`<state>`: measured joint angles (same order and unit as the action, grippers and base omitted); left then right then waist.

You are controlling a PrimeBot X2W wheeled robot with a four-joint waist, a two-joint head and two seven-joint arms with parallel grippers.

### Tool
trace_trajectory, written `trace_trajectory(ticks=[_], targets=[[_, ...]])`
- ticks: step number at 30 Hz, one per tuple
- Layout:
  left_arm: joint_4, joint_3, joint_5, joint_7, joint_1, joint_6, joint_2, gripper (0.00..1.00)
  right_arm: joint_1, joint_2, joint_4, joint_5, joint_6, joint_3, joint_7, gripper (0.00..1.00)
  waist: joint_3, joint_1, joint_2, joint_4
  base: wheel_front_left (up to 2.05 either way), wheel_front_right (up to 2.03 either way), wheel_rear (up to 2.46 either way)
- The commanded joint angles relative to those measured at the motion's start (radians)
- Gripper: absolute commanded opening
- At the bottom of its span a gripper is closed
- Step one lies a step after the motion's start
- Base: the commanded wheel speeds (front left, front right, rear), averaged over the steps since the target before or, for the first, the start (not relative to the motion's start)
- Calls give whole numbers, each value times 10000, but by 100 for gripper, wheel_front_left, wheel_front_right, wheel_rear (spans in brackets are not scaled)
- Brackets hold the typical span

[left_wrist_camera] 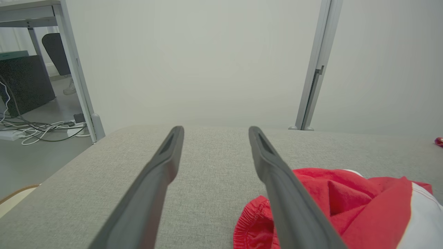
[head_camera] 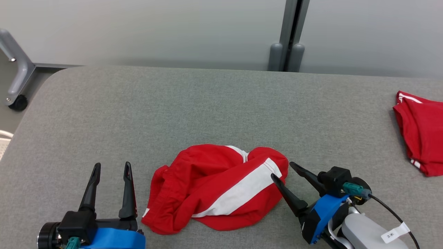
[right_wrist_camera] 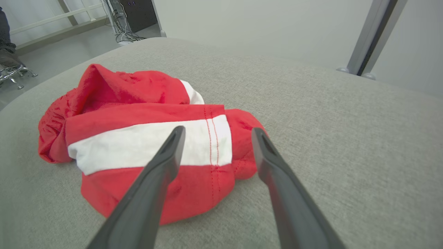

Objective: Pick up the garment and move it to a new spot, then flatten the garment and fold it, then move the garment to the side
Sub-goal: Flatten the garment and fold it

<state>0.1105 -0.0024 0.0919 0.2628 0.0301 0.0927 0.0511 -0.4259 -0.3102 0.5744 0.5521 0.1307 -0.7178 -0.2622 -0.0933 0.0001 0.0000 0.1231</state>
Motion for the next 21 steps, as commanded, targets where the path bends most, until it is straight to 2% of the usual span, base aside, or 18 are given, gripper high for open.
trace_trajectory(ticks=[1, 13, 21], targets=[[-52, -84, 70, 21, -260, -52, -8, 100, -371, -157, 252, 234, 2, -296, -32, 100, -270, -1, 0, 314, 0, 0, 0], [-87, -597, 371, 21, -641, -305, -10, 100, -1599, -473, 1469, 1646, 2, -2126, -32, 100, -856, -1, 0, 910, 0, 0, 0], [-3, -955, 492, 21, -937, -405, -10, 100, -2421, -560, 1816, 3057, 2, -3896, -23, 100, -1109, -1, 0, 1132, 0, 0, 0]])
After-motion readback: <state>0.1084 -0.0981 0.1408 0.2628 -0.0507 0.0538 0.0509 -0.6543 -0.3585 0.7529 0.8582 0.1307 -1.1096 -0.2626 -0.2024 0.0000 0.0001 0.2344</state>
